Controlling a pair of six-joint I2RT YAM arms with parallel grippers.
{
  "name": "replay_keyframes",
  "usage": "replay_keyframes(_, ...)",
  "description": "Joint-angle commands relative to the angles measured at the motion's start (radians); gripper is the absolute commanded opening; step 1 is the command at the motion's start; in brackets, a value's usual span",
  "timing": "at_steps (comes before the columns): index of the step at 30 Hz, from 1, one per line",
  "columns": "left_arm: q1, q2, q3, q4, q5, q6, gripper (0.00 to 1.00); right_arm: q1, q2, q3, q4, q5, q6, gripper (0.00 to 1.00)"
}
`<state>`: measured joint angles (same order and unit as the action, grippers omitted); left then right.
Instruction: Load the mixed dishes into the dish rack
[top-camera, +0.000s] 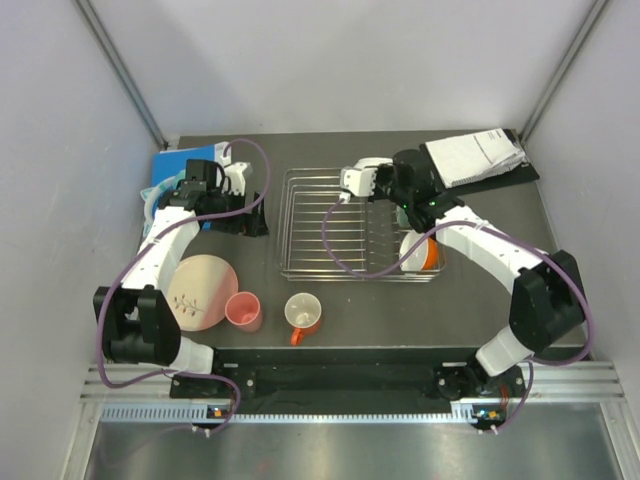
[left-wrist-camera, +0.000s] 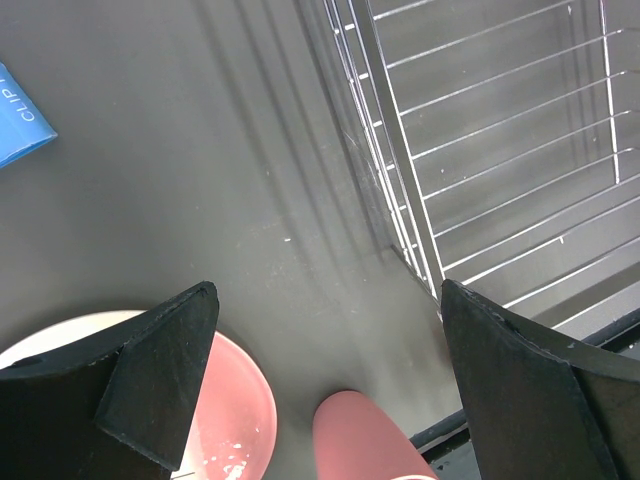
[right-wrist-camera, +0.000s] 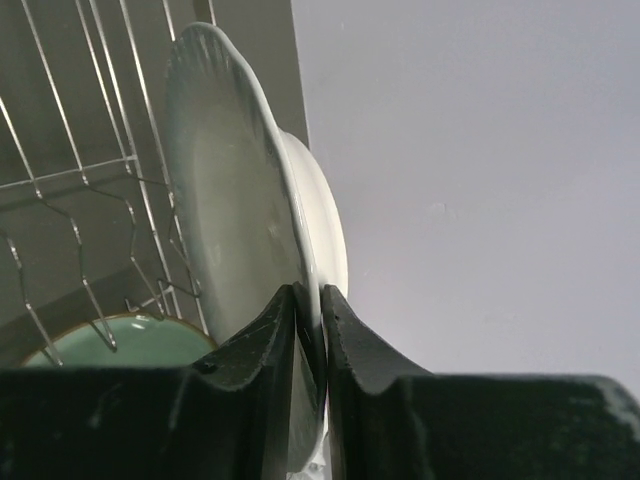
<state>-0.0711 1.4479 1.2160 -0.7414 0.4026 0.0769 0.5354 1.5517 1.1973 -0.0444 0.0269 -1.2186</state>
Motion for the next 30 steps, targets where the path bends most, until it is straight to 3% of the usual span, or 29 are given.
replay_keyframes(1,-0.002,0.002,0.033,0.008,0.001,0.006,0.97,-0.020,0.024,0.004,0.138,0.024,0.027,0.19)
replay_keyframes(2,-0.001,0.003,0.033,0.010,0.001,0.007,0.97,-0.020,0.022,0.004,0.146,0.028,0.030,0.25)
replay_keyframes(13,-0.002,0.011,0.025,0.017,0.010,-0.006,0.97,-0.035,-0.015,0.019,0.268,0.070,0.056,0.42)
replay_keyframes(15,-0.002,0.005,0.020,0.019,0.007,-0.006,0.97,-0.041,-0.010,0.041,0.287,0.082,0.062,0.41)
replay_keyframes(19,-0.002,-0.004,0.008,0.019,-0.001,-0.005,0.97,-0.046,0.014,0.056,0.301,0.085,0.064,0.24)
replay_keyframes(21,-0.002,-0.011,-0.001,0.019,-0.001,-0.003,0.97,-0.046,0.022,0.059,0.310,0.091,0.065,0.24)
replay_keyframes(24,-0.001,-0.021,-0.013,0.020,-0.004,0.000,0.97,-0.043,0.028,0.061,0.330,0.100,0.074,0.39)
replay_keyframes(30,-0.001,-0.026,-0.024,0.024,0.001,0.000,0.97,-0.043,0.076,0.117,0.394,0.131,0.076,0.46)
